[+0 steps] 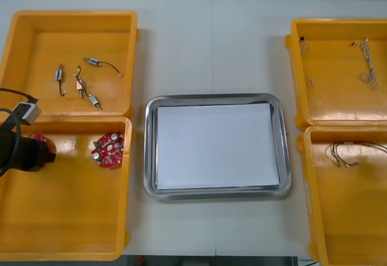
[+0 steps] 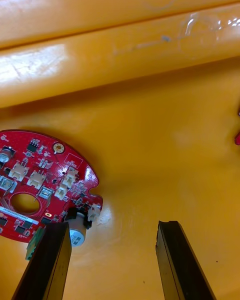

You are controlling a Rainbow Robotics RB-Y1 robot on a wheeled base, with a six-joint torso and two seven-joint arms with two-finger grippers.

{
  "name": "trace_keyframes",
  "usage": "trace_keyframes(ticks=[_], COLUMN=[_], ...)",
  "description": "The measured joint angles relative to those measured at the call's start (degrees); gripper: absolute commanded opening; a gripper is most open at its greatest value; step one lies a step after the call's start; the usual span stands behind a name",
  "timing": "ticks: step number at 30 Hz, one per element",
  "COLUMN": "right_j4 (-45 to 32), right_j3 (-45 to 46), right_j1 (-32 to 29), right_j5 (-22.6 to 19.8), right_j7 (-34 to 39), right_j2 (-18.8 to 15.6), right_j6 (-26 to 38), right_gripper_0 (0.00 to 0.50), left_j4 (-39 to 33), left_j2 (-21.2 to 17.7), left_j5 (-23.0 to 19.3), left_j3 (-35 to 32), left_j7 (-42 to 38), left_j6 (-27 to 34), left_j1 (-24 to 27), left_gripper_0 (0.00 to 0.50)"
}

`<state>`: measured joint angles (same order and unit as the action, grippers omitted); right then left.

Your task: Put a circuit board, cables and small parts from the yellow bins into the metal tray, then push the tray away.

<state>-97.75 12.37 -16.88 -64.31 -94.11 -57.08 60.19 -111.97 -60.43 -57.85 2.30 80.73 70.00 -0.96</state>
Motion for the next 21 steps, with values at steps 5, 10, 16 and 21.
trace_keyframes(ticks=[5,10,16,21], right_j4=[1.22,2.35,3.18,3.62], right_j3=[-1.94,-3.97,-4.99,-5.97], right_j1=[0.00,0.02,0.03,0.03], right_j5=[0.05,0.11,0.12,0.12], right_j7=[0.00,0.00,0.01,0.02], right_j2=[0.00,-0.01,-0.16,-0.55], right_j6=[-2.30,-4.73,-5.43,-7.95], right_gripper_0=[0.500,0.500,0.500,0.500], left_j4=[0.90,0.97,0.99,1.49], left_j2=[-0.36,-0.98,-2.10,-2.14], left_j5=[-0.01,-0.01,-0.01,-0.01], left_j3=[0.97,1.24,1.61,1.61], left_j7=[0.00,0.00,0.00,0.00], left_j6=[-0.85,-1.78,-3.47,-3.68], left_j1=[-0.09,-0.42,-1.67,-1.99], left_gripper_0=[0.500,0.500,0.500,0.500])
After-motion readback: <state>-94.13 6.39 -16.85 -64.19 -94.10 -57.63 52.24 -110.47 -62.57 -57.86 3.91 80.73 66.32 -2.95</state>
